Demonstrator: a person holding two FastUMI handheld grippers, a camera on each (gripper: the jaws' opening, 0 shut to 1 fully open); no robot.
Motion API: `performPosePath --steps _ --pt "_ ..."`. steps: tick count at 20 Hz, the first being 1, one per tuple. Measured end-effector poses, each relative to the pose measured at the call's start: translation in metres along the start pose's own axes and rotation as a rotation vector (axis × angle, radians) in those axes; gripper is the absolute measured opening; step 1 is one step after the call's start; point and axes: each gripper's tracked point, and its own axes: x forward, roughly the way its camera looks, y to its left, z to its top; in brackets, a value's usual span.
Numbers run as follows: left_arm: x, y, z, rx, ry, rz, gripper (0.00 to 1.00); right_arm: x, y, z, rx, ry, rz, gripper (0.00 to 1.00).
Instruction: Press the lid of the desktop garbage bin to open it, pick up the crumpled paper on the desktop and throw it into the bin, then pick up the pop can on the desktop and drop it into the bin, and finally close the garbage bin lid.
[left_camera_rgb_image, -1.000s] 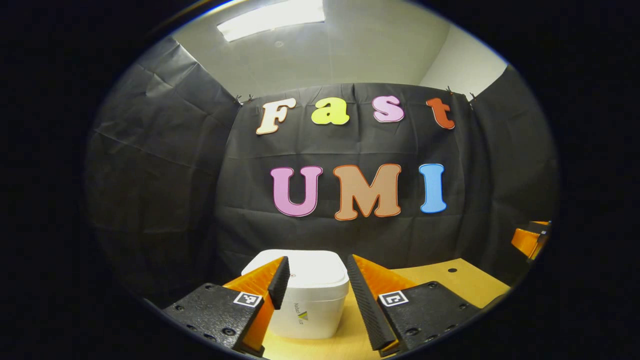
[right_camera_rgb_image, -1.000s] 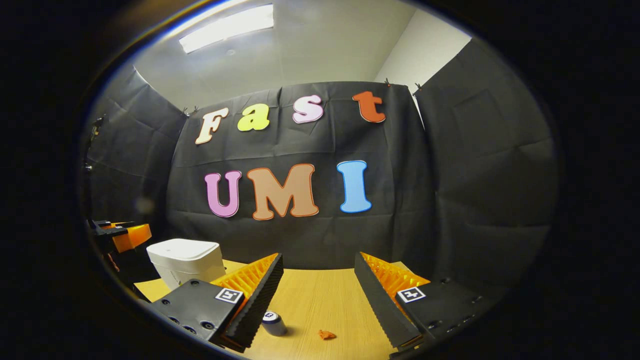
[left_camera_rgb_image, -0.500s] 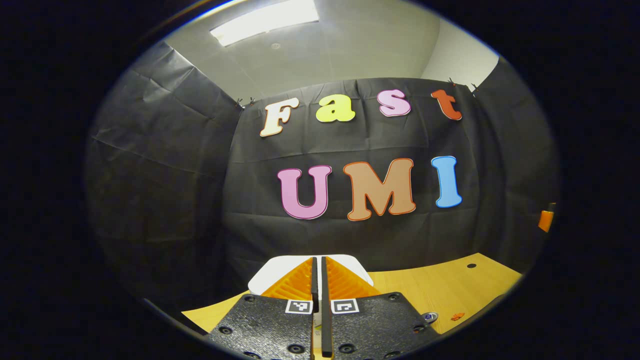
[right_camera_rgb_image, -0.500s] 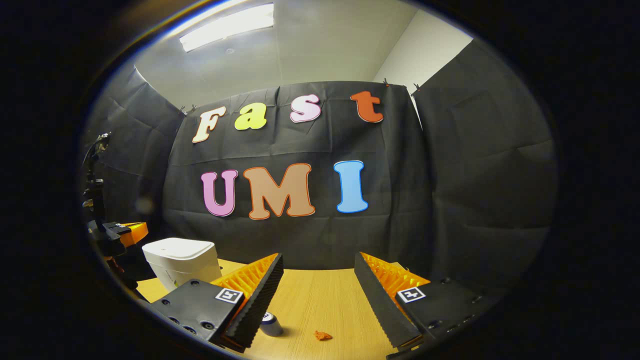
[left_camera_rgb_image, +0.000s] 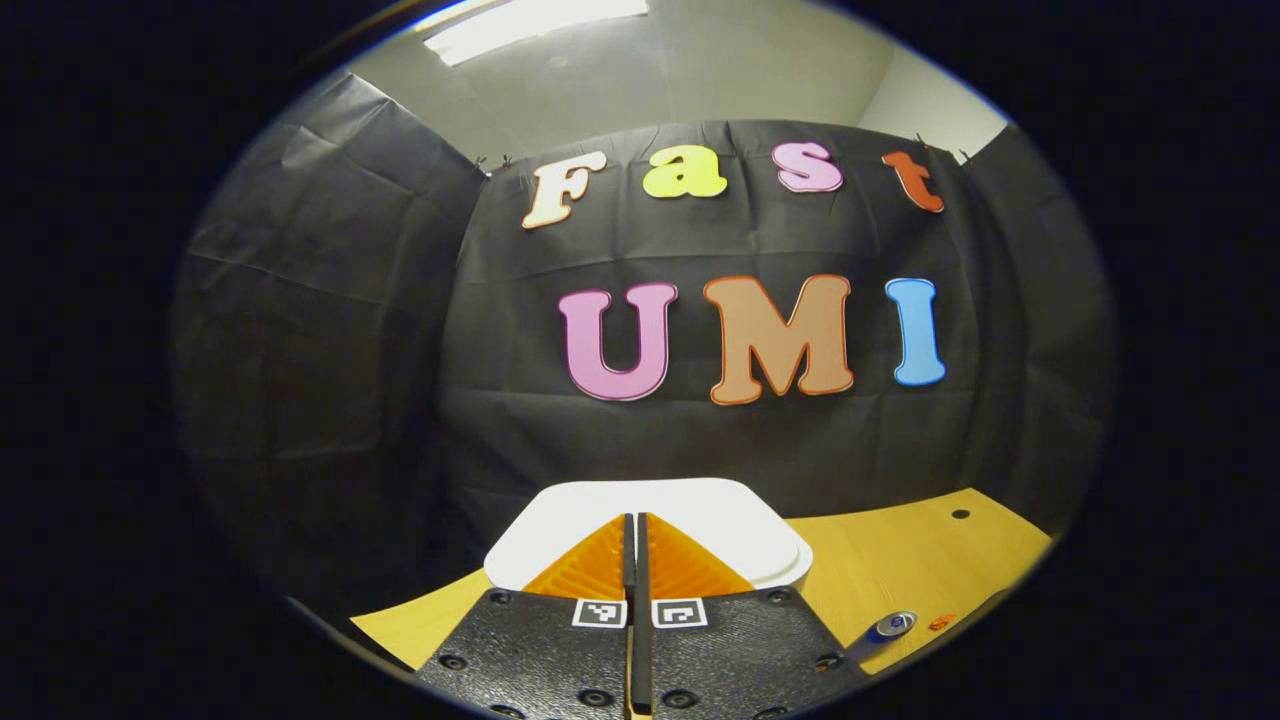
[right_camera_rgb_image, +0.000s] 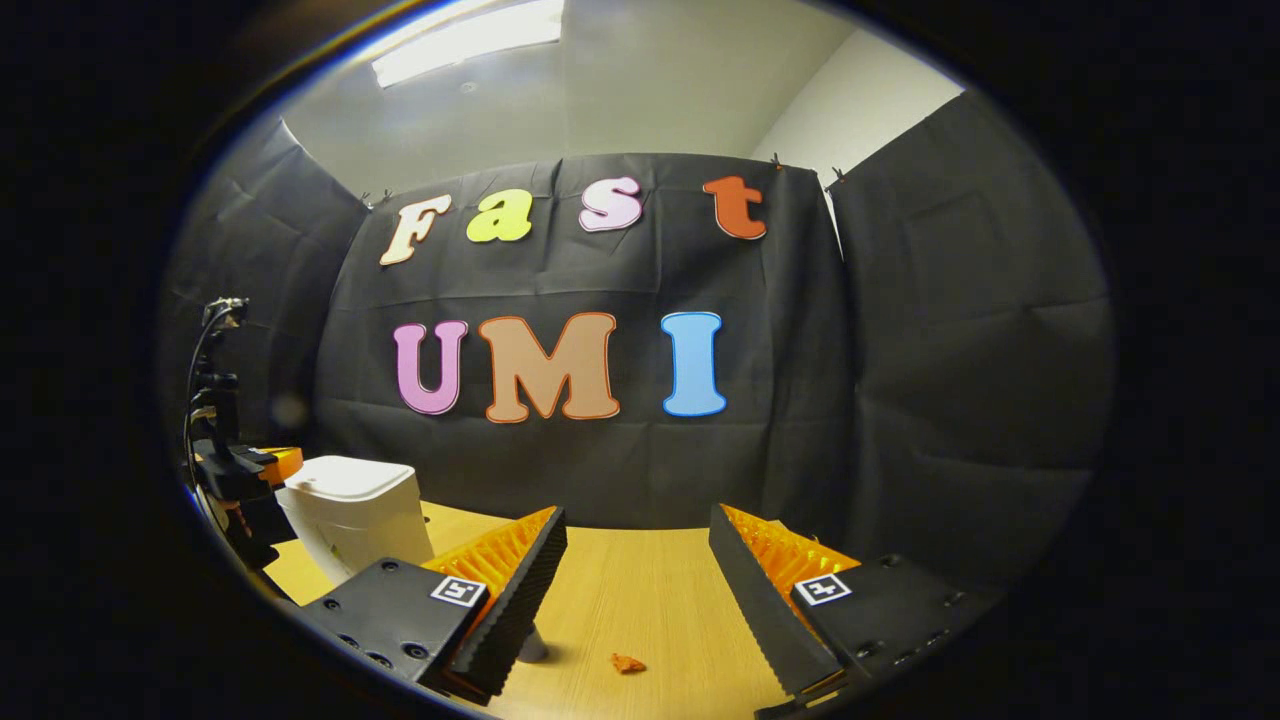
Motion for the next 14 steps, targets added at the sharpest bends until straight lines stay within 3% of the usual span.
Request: performPosePath --steps 2,6,9,14 --pt "0.003 0.0 -0.016 -0.029 0.054 -0.006 0.0 0.001 0.0 0.003 -0.01 -0.005 -0.005 0.95" --pt "0.005 0.001 -0.008 -0.115 0.002 -0.034 0.0 0.007 0.009 -0.003 0.001 0.009 0.013 0.96" --pt "0.007 -0.002 -0.019 -0.081 0.031 -0.051 0.0 0.011 0.022 -0.008 0.005 0.029 0.046 0.96" --pt "0.005 -0.002 -0.014 -0.123 -0.018 -0.053 0.0 0.012 0.039 -0.01 -0.015 0.027 0.081 0.96"
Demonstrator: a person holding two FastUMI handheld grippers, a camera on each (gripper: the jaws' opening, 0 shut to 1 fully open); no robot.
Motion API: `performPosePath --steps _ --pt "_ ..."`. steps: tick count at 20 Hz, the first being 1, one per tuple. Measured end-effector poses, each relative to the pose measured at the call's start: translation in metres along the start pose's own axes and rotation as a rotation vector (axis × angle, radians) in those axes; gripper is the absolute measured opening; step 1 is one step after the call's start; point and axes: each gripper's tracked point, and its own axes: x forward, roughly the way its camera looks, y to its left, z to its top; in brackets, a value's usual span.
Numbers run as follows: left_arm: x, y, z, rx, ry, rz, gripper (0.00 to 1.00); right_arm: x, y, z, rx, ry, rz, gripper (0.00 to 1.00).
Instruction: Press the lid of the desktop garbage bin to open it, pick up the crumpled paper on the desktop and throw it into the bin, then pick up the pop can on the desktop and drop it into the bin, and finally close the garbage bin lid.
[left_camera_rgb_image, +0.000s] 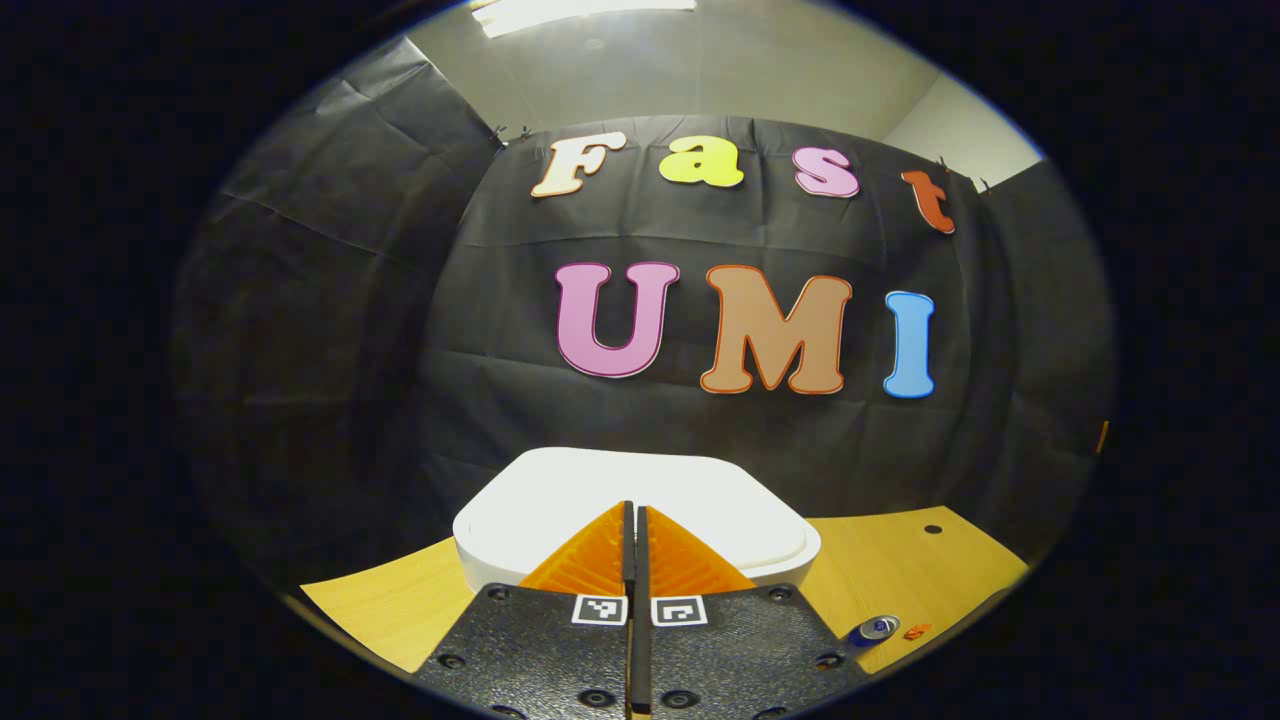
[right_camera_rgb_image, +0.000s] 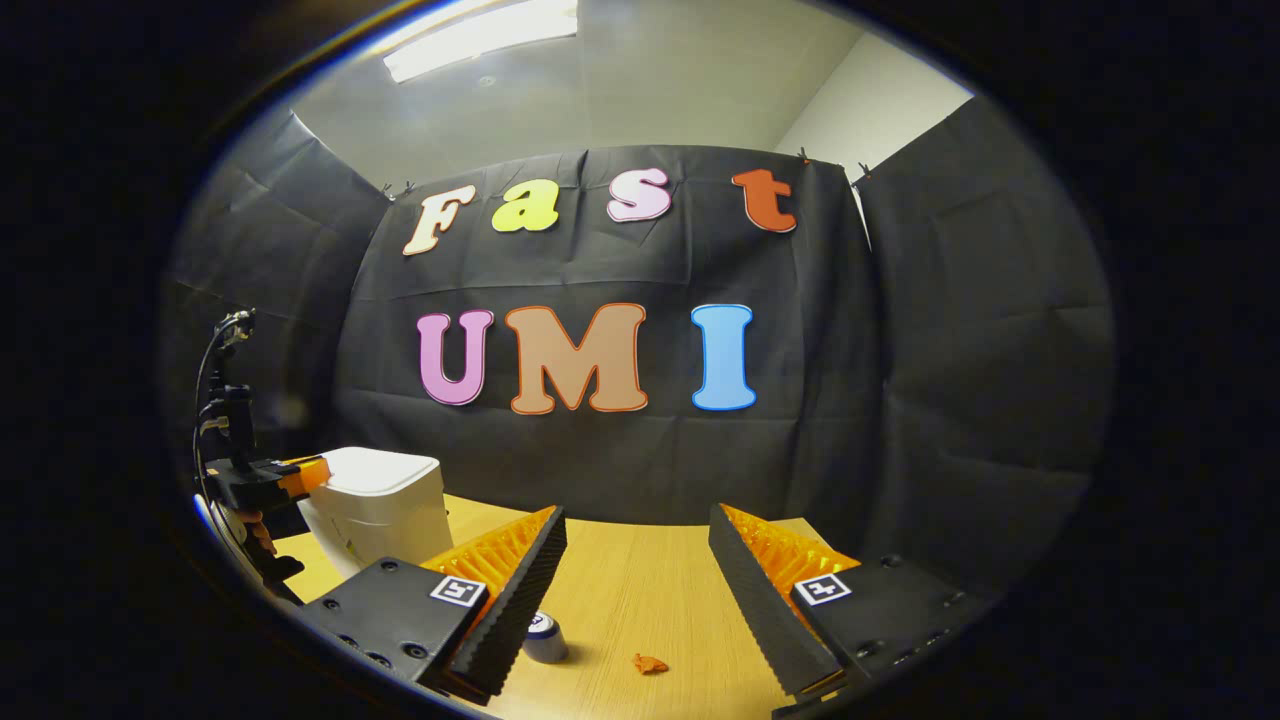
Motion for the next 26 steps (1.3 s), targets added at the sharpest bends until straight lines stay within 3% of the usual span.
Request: performPosePath --steps 5,13,22,24,25,26 --pt "0.004 0.001 0.016 0.031 -0.019 0.02 0.0 -0.005 -0.003 0.0 0.003 -0.002 -0.009 0.96" --pt "-0.023 -0.012 0.108 0.013 -0.162 -0.008 0.0 -0.007 -0.009 -0.009 0.03 0.014 -0.027 0.96" --pt "-0.07 -0.03 0.134 0.079 -0.211 -0.023 0.0 -0.002 -0.004 -0.041 0.048 0.065 0.003 0.96" --pt "-0.077 -0.033 0.128 0.068 -0.202 -0.01 0.07 -0.001 -0.005 -0.054 0.047 0.085 0.006 0.96" --pt "-0.082 -0.034 0.127 0.058 -0.201 0.004 0.19 0.0 -0.006 -0.061 0.048 0.096 0.007 0.96" --pt "-0.086 -0.039 0.124 0.048 -0.198 -0.002 0.24 0.001 -0.007 -0.067 0.051 0.108 0.01 0.96"
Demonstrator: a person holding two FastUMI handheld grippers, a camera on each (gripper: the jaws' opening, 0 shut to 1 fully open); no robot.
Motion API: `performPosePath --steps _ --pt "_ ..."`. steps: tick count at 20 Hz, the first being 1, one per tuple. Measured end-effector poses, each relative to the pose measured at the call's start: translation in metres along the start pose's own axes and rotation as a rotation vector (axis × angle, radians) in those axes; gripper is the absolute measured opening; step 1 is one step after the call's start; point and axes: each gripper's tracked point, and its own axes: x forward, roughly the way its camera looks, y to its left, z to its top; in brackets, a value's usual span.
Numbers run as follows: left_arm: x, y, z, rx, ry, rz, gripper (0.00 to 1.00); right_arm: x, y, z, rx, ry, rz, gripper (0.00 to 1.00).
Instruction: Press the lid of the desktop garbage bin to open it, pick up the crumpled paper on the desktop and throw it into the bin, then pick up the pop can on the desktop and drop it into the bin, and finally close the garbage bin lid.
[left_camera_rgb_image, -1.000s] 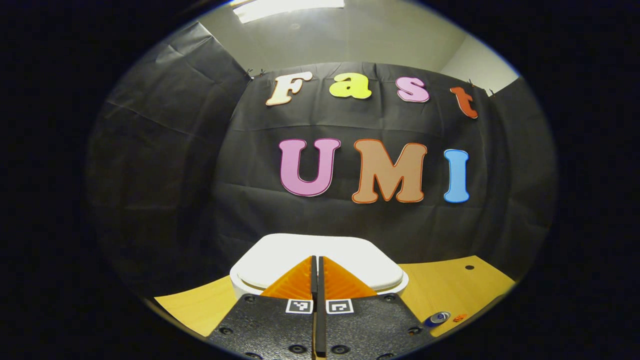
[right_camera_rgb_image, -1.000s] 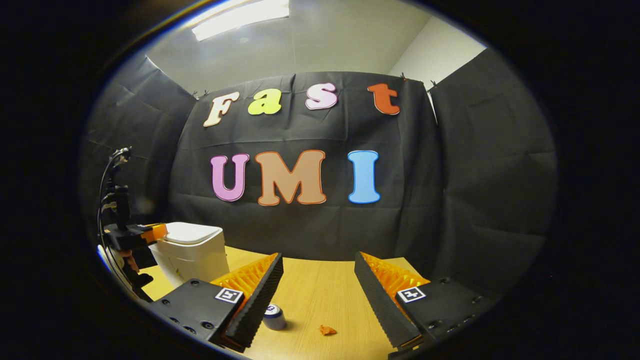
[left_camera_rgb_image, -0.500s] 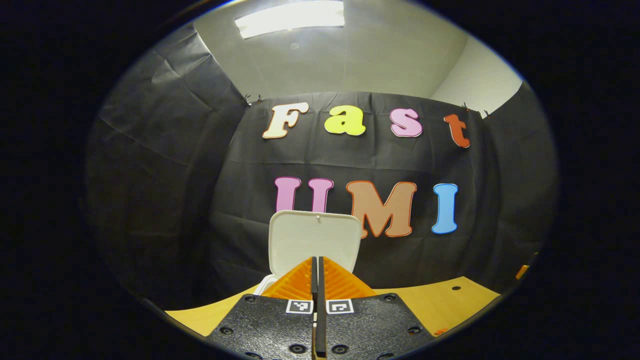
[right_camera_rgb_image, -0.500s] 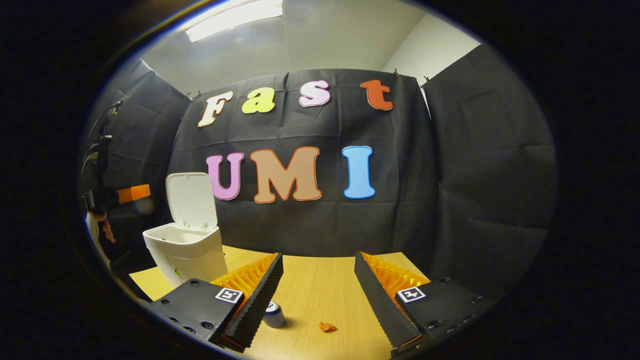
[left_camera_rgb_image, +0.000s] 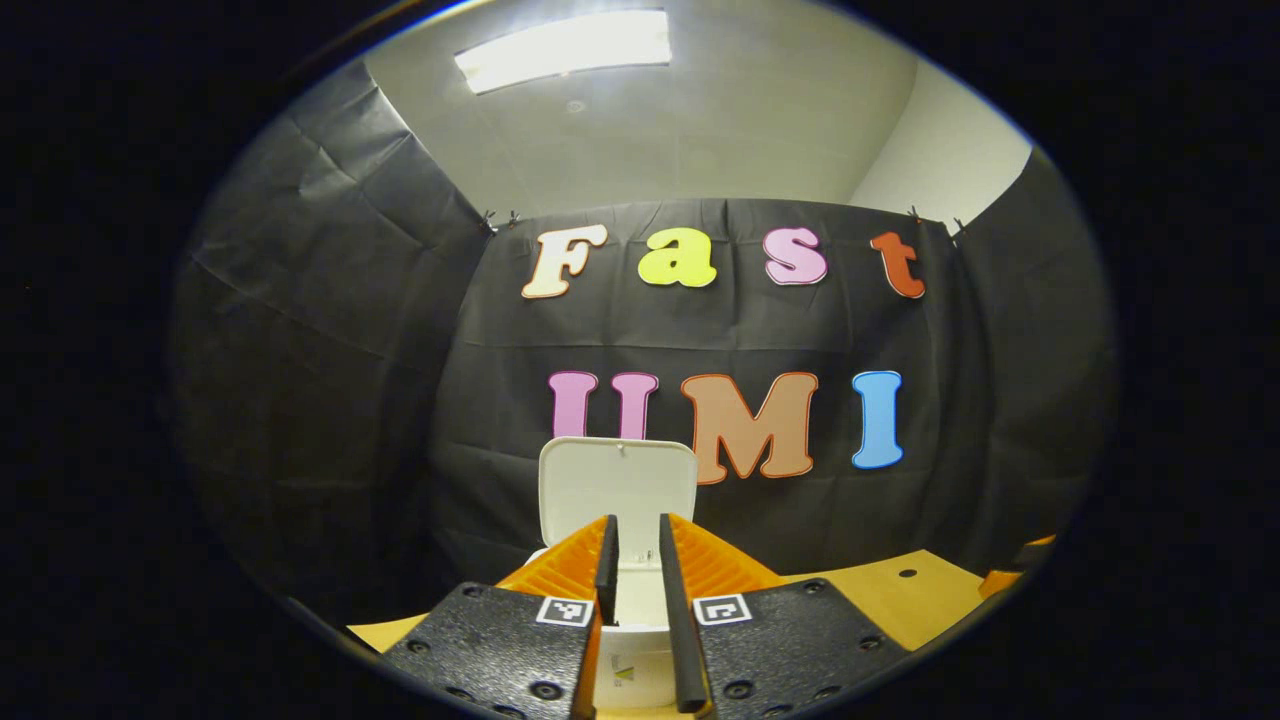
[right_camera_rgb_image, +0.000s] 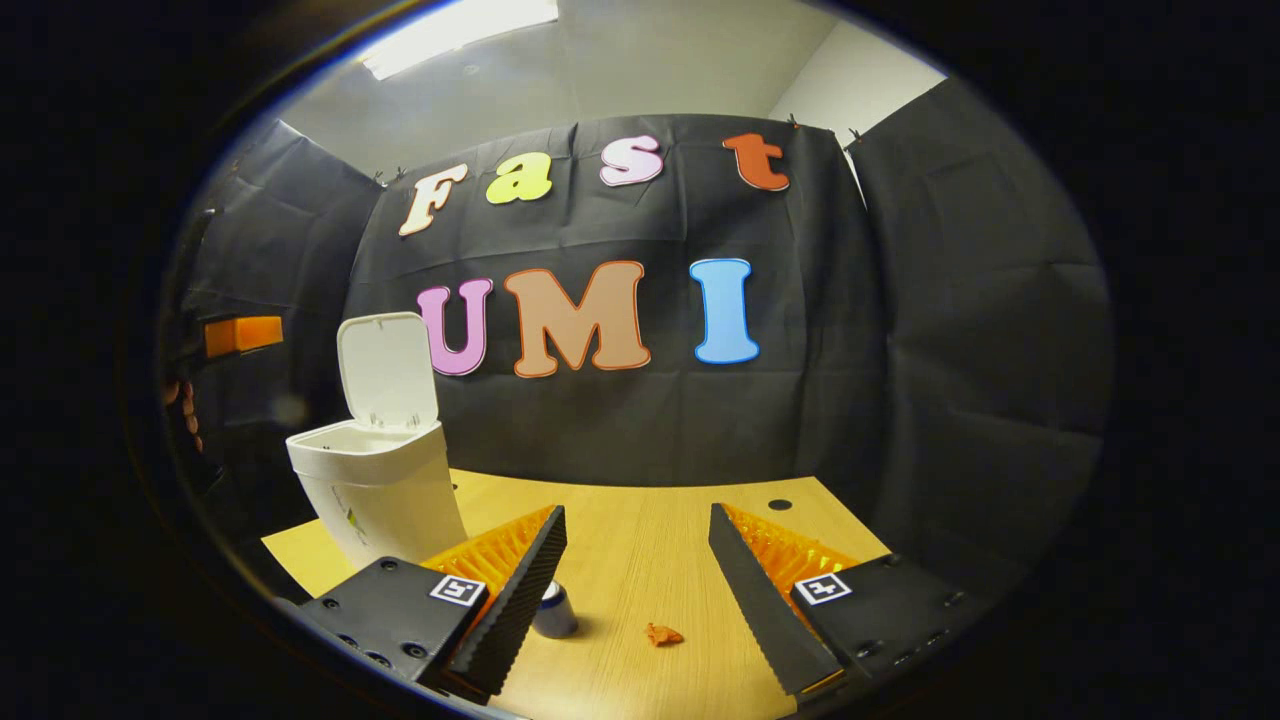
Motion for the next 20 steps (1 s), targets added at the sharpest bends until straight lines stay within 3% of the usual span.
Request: performPosePath --steps 3,4,7,14,20 --pt "-0.011 -0.018 -0.006 0.007 0.006 -0.033 0.85 0.006 -0.001 -0.014 0.013 0.021 0.009 0.96" --pt "-0.014 -0.021 -0.008 0.017 0.006 -0.038 0.91 0.01 -0.002 -0.019 0.017 0.029 0.015 0.96" --pt "-0.021 -0.023 -0.006 0.033 -0.003 -0.035 0.94 0.029 -0.009 -0.046 0.01 0.073 0.021 0.96" --pt "-0.041 -0.009 0.006 0.138 -0.035 0.041 0.93 0.082 -0.02 -0.144 -0.015 0.311 0.06 0.96" --pt "-0.061 0.016 -0.013 0.101 0.026 0.143 0.93 0.108 -0.022 -0.21 -0.015 0.521 0.093 0.97"
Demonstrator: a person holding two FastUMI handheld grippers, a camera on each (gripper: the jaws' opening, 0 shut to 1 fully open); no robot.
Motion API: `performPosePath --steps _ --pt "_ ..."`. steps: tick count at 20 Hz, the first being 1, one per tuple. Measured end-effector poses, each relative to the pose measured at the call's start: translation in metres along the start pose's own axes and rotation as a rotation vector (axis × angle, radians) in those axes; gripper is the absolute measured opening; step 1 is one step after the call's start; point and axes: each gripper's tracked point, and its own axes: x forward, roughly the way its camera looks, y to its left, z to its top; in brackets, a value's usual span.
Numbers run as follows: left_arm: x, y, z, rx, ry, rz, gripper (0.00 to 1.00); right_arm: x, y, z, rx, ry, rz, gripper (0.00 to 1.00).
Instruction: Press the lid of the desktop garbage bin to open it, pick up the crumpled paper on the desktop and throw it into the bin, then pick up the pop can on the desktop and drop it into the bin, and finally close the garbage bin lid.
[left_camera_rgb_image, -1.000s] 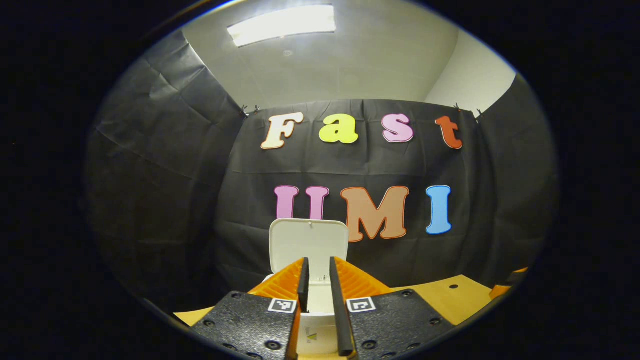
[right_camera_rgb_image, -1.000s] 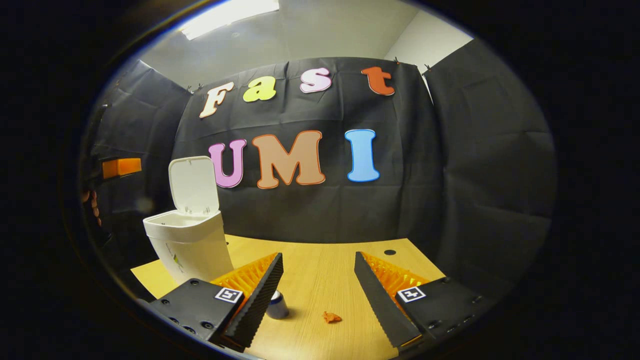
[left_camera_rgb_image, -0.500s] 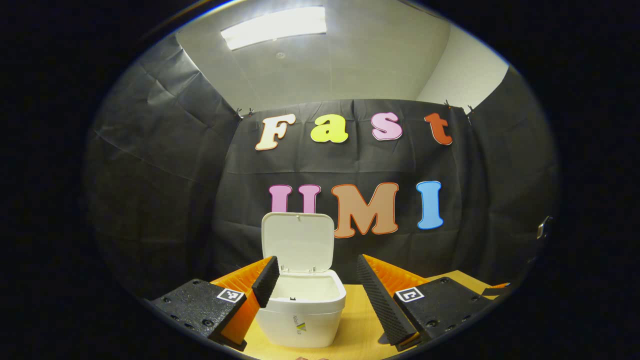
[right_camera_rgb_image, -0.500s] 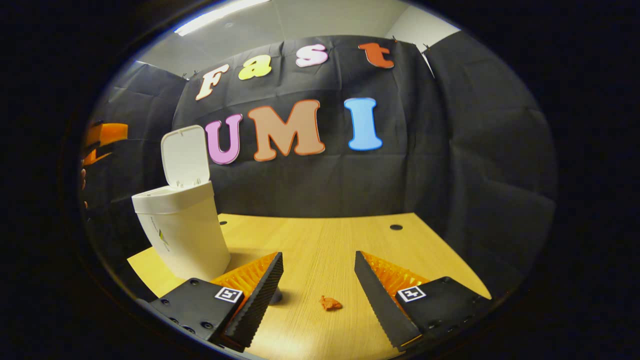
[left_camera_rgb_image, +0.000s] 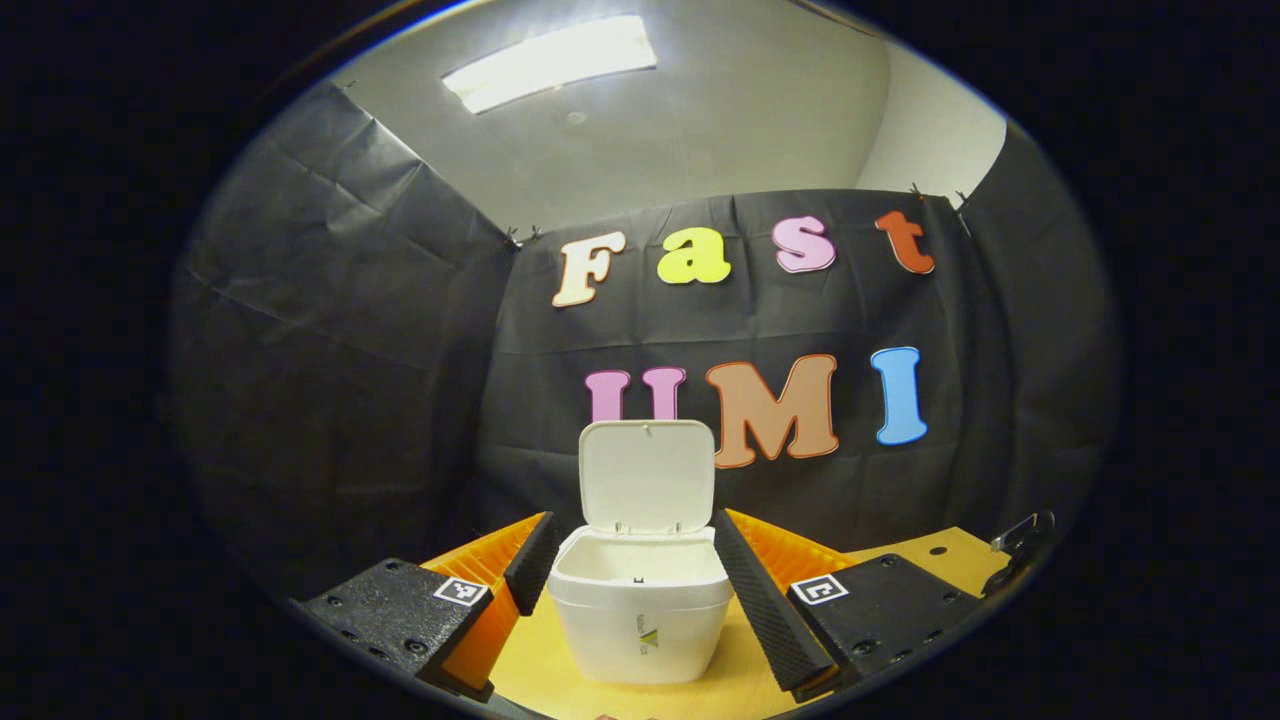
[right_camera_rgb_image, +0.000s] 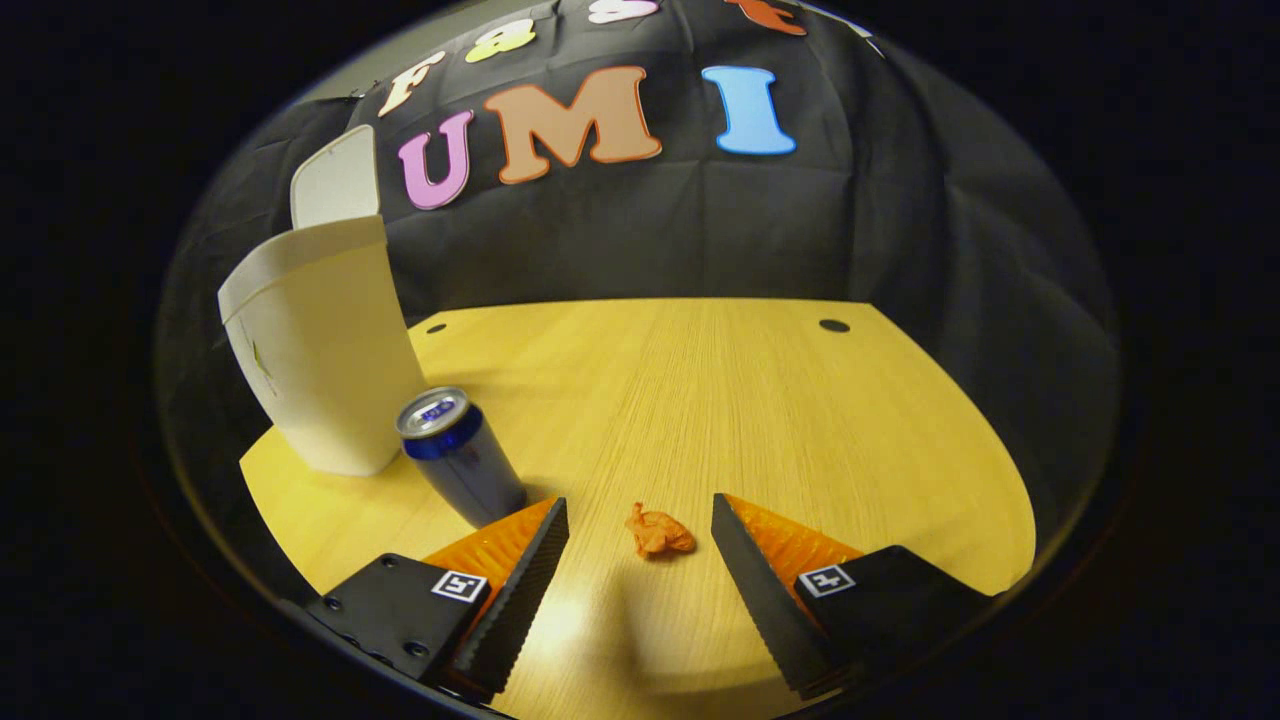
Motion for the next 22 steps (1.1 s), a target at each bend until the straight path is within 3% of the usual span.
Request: performPosePath --steps 6,8,9,11,14,18,22 --pt "-0.01 0.025 -0.008 -0.008 0.036 0.101 0.94 0.027 -0.011 -0.018 -0.043 0.114 0.011 0.95" --pt "-0.013 0.027 -0.012 0.001 0.047 0.122 0.94 0.032 -0.018 -0.014 -0.047 0.116 -0.003 0.83" --pt "-0.014 0.029 -0.013 0.008 0.051 0.13 0.94 0.034 -0.018 -0.016 -0.048 0.126 -0.005 0.67" --pt "-0.016 0.03 -0.014 0.018 0.055 0.141 0.94 0.038 -0.019 -0.018 -0.04 0.147 0.0 0.49" --pt "-0.02 0.031 -0.016 0.006 0.064 0.15 0.94 0.034 -0.02 -0.013 -0.044 0.144 0.02 0.34" --pt "-0.024 0.034 -0.017 -0.003 0.071 0.16 0.94 0.018 -0.014 0.0 -0.096 0.102 0.045 0.29" --pt "-0.027 0.036 -0.015 -0.012 0.071 0.156 0.94 -0.023 0.007 0.045 -0.122 0.016 0.095 0.29"
